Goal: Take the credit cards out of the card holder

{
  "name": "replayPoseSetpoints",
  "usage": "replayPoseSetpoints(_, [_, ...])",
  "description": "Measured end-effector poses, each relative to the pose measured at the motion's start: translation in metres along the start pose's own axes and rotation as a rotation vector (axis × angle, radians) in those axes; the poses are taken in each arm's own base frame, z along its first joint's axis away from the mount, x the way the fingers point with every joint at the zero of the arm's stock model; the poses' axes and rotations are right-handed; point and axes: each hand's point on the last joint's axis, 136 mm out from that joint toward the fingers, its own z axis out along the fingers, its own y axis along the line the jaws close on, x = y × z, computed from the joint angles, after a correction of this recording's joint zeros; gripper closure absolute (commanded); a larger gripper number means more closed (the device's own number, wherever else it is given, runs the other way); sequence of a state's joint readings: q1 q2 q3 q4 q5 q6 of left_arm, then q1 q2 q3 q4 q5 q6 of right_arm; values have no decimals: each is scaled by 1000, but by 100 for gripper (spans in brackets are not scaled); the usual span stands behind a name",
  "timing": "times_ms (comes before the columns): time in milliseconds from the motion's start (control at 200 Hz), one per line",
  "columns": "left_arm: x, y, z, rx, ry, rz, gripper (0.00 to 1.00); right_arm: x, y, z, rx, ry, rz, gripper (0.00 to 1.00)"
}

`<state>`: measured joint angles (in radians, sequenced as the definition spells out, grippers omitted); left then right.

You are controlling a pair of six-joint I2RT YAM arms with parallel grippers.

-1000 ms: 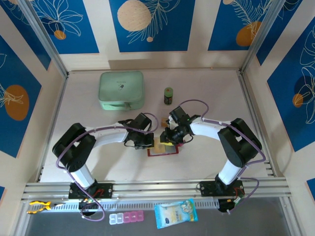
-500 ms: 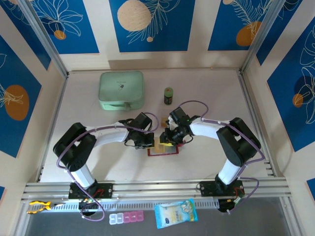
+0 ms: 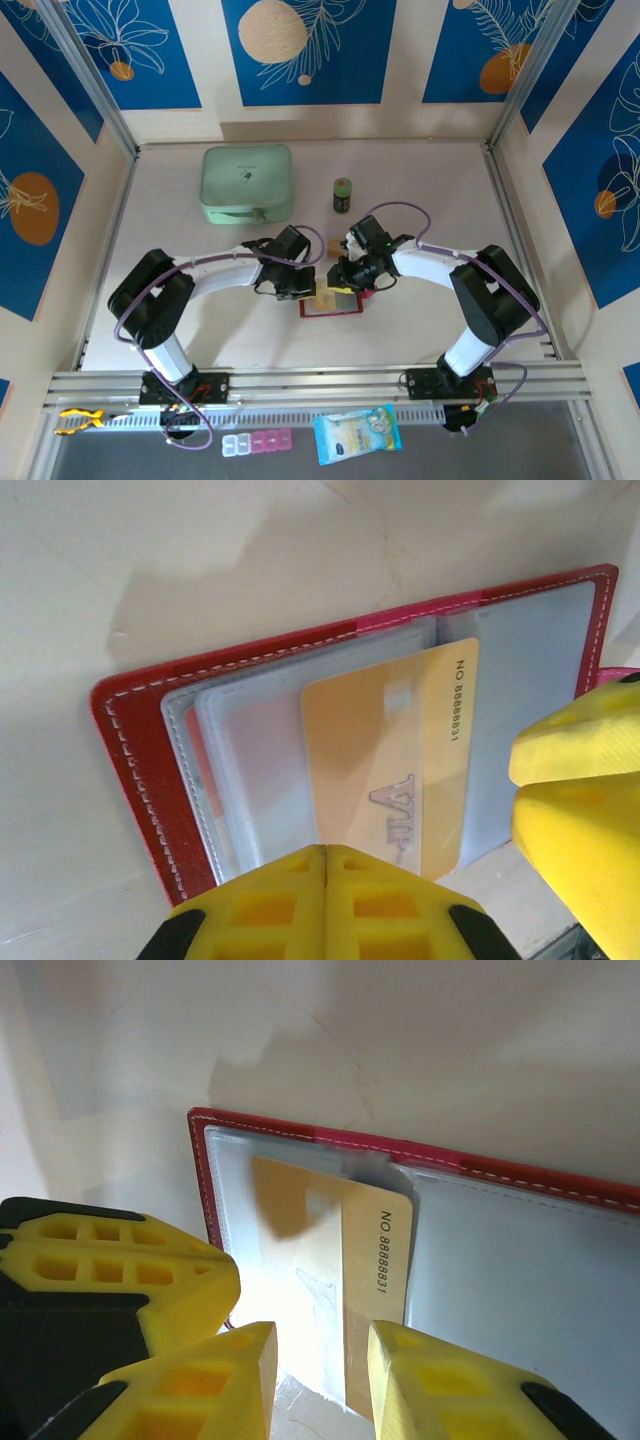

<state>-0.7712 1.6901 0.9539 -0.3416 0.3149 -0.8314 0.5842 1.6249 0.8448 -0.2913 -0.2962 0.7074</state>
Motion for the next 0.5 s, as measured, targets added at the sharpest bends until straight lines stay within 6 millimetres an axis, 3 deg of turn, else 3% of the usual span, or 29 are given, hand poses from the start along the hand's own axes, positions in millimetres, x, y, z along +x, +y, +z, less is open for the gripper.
replayPoseSetpoints(500, [7,3,7,-5,23,2,98,5,-9,11,-14,31,19,70])
